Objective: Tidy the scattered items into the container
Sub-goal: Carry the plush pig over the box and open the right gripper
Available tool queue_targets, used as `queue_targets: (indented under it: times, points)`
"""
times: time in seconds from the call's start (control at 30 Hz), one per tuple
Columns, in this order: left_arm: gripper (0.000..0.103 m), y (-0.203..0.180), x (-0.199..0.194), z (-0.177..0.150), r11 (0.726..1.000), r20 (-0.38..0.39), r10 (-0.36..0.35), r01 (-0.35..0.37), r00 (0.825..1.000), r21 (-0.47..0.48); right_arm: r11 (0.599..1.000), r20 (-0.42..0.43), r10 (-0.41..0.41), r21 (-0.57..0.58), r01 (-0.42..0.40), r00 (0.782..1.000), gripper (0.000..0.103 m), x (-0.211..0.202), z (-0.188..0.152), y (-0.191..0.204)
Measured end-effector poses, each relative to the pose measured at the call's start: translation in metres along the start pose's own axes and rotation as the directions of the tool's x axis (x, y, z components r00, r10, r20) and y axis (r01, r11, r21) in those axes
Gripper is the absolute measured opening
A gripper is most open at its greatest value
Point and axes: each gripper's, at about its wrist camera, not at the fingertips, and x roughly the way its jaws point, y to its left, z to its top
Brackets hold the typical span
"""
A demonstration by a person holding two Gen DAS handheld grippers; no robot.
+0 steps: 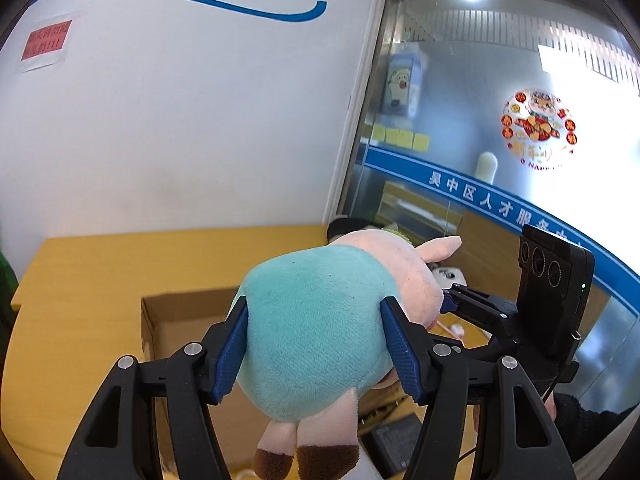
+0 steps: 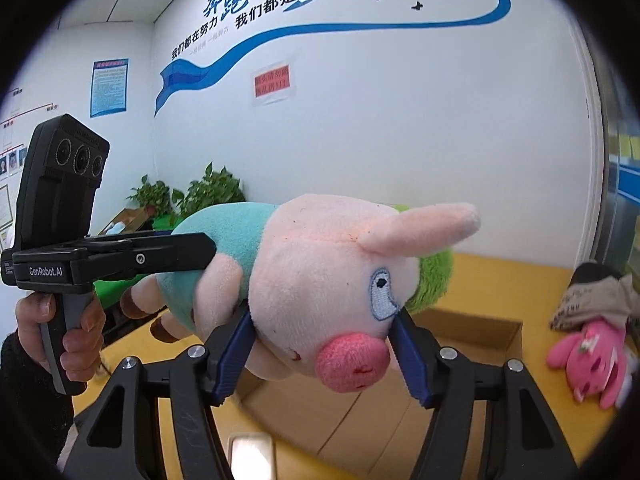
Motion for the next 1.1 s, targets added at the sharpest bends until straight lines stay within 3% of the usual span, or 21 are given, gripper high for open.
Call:
queue_targets:
  times: [0.23, 0.43, 0.67, 0.8, 1.0, 1.1]
  points:
    - [0.068, 0.022, 0.035, 0.068, 0.998, 0.019, 0.028, -0.029, 0.999, 0.049, 0.999, 0.042, -0.010, 0.035, 0.009, 0.999, 0.065, 0.052, 0.051, -0.031]
    - [0.068, 0.076, 0.092, 0.087, 1.000, -0.033, -0.005, 0.005, 0.999, -0.007, 0.995, 0.005, -0.024, 0.093, 0.024, 1.000, 0.065, 0.119, 0.053, -0.064]
    - [0.068, 0.145, 0.156, 0.065, 0.998, -0.135, 0.013, -0.021, 0.991, -0.055, 0.981, -0.084, -0.004, 0.193, 0.021, 0.996, 0.065, 0.199, 0.011, -0.095]
    - [0.068, 0.181, 0.195, 0.032, 0.994, -0.211, 0.009, -0.033, 0.978, -0.108, 0.961, -0.156, 0.017, 0.274, 0.027, 0.988, 0.065, 0.245, -0.030, -0.111]
    - [0.068, 0.228, 0.248, -0.028, 0.978, -0.340, 0.023, -0.091, 0.940, -0.187, 0.928, -0.331, 0.046, 0.362, 0.082, 0.943, 0.065, 0.317, -0.100, -0.126]
    - [0.068, 0.232, 0.259, -0.046, 0.977, -0.372, 0.059, -0.130, 0.927, -0.168, 0.940, -0.385, 0.030, 0.325, 0.105, 0.922, 0.066, 0.334, -0.115, -0.122]
